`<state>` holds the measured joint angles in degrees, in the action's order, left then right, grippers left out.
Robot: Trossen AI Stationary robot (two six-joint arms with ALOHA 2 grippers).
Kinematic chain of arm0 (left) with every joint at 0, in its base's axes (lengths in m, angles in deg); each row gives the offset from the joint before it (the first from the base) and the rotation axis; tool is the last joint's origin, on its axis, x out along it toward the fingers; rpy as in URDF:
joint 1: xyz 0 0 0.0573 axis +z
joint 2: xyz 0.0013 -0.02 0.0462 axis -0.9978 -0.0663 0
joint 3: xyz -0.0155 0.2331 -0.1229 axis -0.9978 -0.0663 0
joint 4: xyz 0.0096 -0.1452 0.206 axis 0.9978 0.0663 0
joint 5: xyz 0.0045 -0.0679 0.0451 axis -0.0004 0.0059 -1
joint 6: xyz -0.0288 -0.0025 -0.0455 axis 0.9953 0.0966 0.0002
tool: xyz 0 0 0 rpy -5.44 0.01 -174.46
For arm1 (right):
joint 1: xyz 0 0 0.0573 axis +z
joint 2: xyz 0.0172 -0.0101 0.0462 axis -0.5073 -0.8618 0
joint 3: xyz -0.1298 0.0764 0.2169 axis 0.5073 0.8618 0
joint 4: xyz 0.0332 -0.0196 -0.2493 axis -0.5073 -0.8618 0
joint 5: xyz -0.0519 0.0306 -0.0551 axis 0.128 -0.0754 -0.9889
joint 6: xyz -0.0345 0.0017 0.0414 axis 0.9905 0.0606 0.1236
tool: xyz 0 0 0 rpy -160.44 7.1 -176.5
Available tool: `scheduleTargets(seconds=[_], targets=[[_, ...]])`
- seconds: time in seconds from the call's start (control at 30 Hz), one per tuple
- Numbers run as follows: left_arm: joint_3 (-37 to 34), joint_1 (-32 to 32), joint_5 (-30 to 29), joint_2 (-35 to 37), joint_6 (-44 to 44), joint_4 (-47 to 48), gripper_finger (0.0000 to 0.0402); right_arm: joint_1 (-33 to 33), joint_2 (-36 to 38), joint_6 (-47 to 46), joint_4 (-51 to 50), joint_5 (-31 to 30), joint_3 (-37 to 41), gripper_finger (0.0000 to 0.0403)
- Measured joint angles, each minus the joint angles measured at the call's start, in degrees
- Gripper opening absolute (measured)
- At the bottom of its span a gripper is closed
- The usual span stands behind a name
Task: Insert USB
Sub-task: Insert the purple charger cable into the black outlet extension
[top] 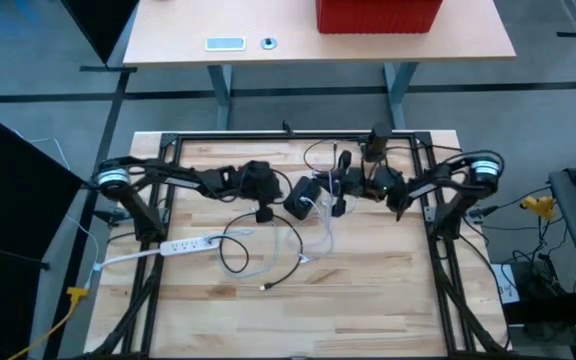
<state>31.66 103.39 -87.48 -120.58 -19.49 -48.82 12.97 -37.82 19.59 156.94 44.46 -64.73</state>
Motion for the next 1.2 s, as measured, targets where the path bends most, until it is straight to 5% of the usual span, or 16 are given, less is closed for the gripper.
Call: scheduleTargets(seconds=[0.17, 0.33, 0.87, 1.2], targets=[[0.0, 0.0, -1.1, 9.6, -3.1, -1.2, 0.0025, 0.0, 3.6, 0.3, -3.8, 1.9, -2.9, 0.0014], [-1.1, 0.0, 7.4, 14.3, -2.7, -15.4, 0.0028, 0.0, 2.9, -0.7, -3.7, 6.2, -6.9, 0.0014], [-0.6, -0.3, 18.1, 11.0, -2.0, -27.5, 0.0152, 1.3, 0.6, 1.0, -7.1, 9.5, -13.5, 0.0014], [0.2, -0.3, 18.0, 8.9, -0.1, -31.1, 0.013, 2.3, 0.3, 3.8, -11.3, 8.8, -15.4, 0.0014]])
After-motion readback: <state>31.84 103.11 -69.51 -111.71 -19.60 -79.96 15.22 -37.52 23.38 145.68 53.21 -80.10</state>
